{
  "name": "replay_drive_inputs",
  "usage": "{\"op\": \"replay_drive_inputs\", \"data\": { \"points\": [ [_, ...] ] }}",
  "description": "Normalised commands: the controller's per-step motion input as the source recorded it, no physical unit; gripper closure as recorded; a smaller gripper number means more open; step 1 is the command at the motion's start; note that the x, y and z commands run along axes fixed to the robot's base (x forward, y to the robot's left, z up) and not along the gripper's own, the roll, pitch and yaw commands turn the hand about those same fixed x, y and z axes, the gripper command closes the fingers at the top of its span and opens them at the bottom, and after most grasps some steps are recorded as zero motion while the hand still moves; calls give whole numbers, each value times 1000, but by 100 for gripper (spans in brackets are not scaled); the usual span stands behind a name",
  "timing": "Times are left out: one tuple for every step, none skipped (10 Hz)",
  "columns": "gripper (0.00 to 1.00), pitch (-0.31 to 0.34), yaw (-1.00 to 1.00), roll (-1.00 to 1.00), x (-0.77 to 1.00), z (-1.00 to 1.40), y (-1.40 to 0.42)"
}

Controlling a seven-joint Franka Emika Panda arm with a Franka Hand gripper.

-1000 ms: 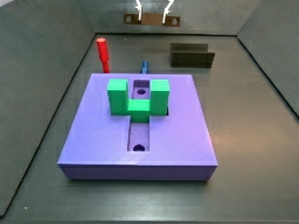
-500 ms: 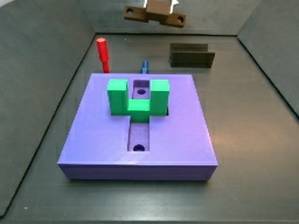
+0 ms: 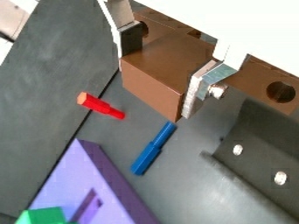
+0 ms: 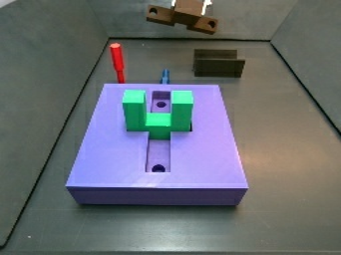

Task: Pick up the brown object. Move up. Place the brown object on the fixture. Regrasp the brown object. Move to above the board. Insert the brown object.
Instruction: Place the brown object on the fixture.

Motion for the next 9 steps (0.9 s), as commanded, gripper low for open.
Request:
{"op": "replay_drive_inputs", "data": {
  "points": [
    [100, -529, -443, -1000, 180, 146, 0],
    [100, -577, -434, -1000, 194, 83, 0],
    [100, -614, -309, -974, 323, 0, -29],
    [100, -597, -26, -131, 311, 134, -277],
    [100, -520, 0, 197, 691, 0, -471],
    [100, -526, 11, 580, 720, 0, -414],
    [100, -6, 43, 940, 831, 0, -191],
    [100, 100, 49, 1000, 837, 0, -231],
    [100, 226, 0, 609, 946, -34, -331]
  ]
}}
